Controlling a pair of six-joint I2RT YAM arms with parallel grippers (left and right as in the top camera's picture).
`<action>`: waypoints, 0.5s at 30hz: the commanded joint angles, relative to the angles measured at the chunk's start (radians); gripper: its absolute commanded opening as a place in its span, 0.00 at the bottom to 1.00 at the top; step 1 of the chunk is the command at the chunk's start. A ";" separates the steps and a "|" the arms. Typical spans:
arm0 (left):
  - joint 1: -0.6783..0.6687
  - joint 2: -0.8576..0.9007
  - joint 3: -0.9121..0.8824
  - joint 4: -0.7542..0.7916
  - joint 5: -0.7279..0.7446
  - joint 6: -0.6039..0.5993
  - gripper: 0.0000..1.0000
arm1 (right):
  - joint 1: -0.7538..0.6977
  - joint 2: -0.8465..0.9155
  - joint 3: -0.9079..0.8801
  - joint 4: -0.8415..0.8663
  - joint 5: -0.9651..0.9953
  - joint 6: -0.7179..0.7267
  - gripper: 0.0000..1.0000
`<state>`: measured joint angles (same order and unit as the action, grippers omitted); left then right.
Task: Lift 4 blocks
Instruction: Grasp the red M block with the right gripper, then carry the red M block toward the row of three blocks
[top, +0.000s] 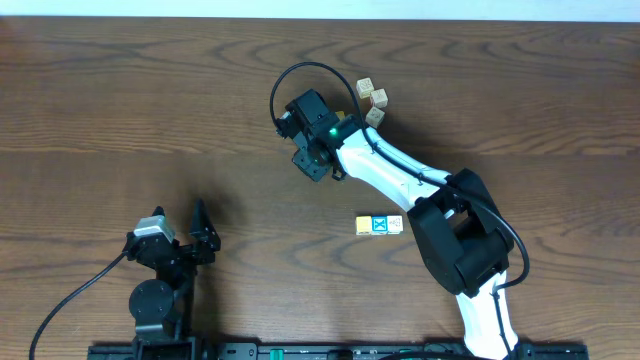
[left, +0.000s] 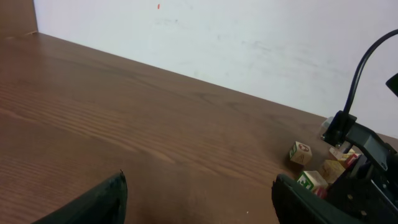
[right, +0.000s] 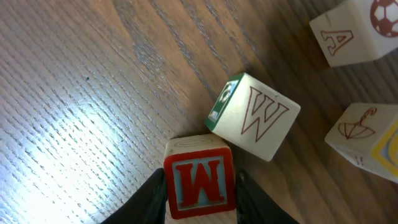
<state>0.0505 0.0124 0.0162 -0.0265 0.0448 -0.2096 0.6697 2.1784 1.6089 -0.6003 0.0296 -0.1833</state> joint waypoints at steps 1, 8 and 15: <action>-0.001 -0.002 -0.012 -0.045 -0.030 0.006 0.75 | -0.008 0.016 0.019 -0.003 -0.001 0.057 0.34; -0.001 -0.002 -0.012 -0.044 -0.030 0.006 0.75 | -0.008 0.016 0.019 0.000 -0.002 0.056 0.46; -0.001 -0.002 -0.012 -0.045 -0.030 0.006 0.75 | -0.006 0.019 0.018 0.014 -0.005 0.074 0.32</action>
<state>0.0505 0.0124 0.0162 -0.0265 0.0448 -0.2092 0.6697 2.1796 1.6093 -0.5892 0.0292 -0.1345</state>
